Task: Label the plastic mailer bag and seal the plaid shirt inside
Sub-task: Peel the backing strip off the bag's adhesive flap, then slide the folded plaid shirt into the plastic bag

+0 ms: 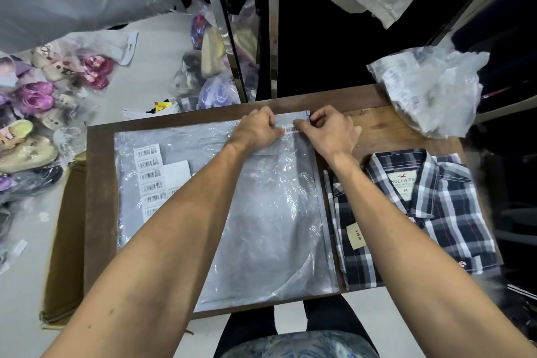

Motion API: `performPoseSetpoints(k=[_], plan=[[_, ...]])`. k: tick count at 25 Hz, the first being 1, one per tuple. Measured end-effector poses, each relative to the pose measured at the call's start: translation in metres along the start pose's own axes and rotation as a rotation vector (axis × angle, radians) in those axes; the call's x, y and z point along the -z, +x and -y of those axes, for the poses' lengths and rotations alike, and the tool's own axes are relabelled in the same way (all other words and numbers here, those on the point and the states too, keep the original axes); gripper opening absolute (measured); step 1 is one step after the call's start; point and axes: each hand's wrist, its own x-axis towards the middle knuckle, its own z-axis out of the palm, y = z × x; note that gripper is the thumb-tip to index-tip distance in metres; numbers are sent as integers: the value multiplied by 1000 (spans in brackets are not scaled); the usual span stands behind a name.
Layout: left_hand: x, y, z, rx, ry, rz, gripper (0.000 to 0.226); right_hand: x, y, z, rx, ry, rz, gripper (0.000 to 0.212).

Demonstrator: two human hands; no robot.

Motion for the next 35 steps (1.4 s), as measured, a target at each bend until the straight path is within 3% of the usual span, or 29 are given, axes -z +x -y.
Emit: performPoseSetpoints(k=[9,13,18,27,31,35], plan=[[3,-1,-9,53,59,65,21,12,5,-3,20,-139,31,30],[0,-4,-9,34,85,57,22,19,-5,2,118,-164,193,16],[-2,-14,-7,-50,118,-9,35,72,-40,-32,145,-115,348,29],[-25,-57,-25,-103,144,-188,18,141,-86,-81,181,-80,395,26],[-51,-86,-37,-171,82,-104,18,145,-76,-80,278,-100,389,45],[-78,-110,-42,-71,33,-85,34,145,-57,-76,366,-139,449,33]])
